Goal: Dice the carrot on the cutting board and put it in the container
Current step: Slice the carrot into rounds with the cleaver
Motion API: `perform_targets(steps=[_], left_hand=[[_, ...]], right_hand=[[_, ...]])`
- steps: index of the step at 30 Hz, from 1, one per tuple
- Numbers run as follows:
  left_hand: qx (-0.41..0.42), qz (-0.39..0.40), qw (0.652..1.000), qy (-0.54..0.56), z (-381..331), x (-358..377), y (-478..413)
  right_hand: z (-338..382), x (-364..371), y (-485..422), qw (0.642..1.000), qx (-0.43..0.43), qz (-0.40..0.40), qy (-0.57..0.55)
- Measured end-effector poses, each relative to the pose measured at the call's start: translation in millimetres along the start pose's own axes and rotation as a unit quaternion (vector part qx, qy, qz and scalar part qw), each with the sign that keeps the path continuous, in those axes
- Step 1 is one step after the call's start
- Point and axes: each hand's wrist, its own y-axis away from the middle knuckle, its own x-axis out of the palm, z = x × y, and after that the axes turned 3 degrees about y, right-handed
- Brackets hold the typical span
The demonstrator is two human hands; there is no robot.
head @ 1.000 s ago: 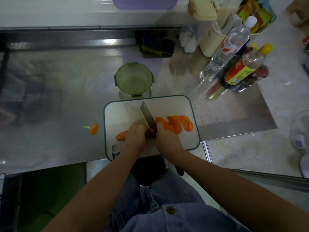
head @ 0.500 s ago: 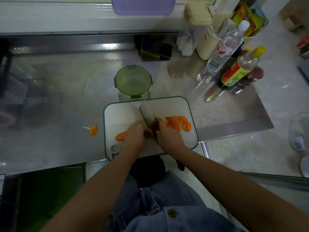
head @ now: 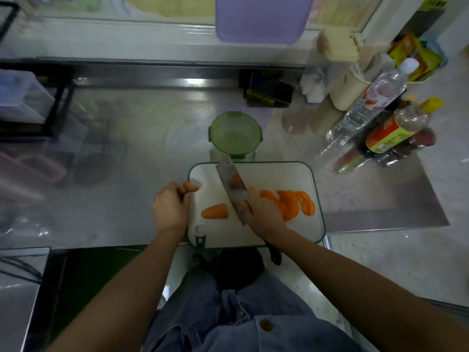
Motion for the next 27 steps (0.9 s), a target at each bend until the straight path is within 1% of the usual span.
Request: perform_targets(steps=[2,5,7,9,10,12,13,14,15,16,19,22,25,27], left_hand=[[-0.033,0.002,0.999,0.007,13,-5,-7],[-0.024,0.012,0.999,-0.021,24,-6,-8],[0.015,-0.018,0.998,-0.054,26,-4,-1],[0.094,-0.032,0.993,-0.060,22,-2,6],[0.147,-0.014,0.987,-0.057,19,1,10],[0.242,0.065,0.965,-0.073,15,9,16],[0.268,0.113,0.953,-0.090,12,13,19],[0.276,0.154,0.943,-0.105,9,18,22],[0.268,0.181,0.939,-0.118,4,20,25],[0.253,0.190,0.941,-0.124,1,22,26],[0.222,0.179,0.952,-0.109,-6,25,25],[0.226,0.181,0.951,-0.107,-11,30,24],[0.225,0.185,0.953,-0.081,-20,44,29],[0.222,0.191,0.954,-0.067,-30,54,34]], right_hand=[[3,1,-2,1.000,0.012,0.004,-0.006],[2,1,-3,1.000,0.024,0.014,0.000],[0,1,-2,0.999,0.030,0.019,-0.007],[-2,0,-2,0.999,0.030,0.021,-0.009],[-3,-1,-1,0.999,0.028,0.021,-0.008],[-6,-2,2,0.999,0.026,0.019,-0.014],[-7,-2,3,0.999,0.026,0.017,-0.019],[-9,-2,4,0.999,0.026,0.017,-0.023],[-10,-3,6,0.999,0.026,0.015,-0.026],[-11,-3,7,0.999,0.024,0.013,-0.030],[-15,-5,13,0.999,0.018,0.001,-0.034],[-21,-8,19,0.999,0.012,-0.014,-0.035],[-26,-12,24,0.999,0.012,-0.031,-0.042],[-30,-14,27,0.999,0.011,-0.030,-0.028]])
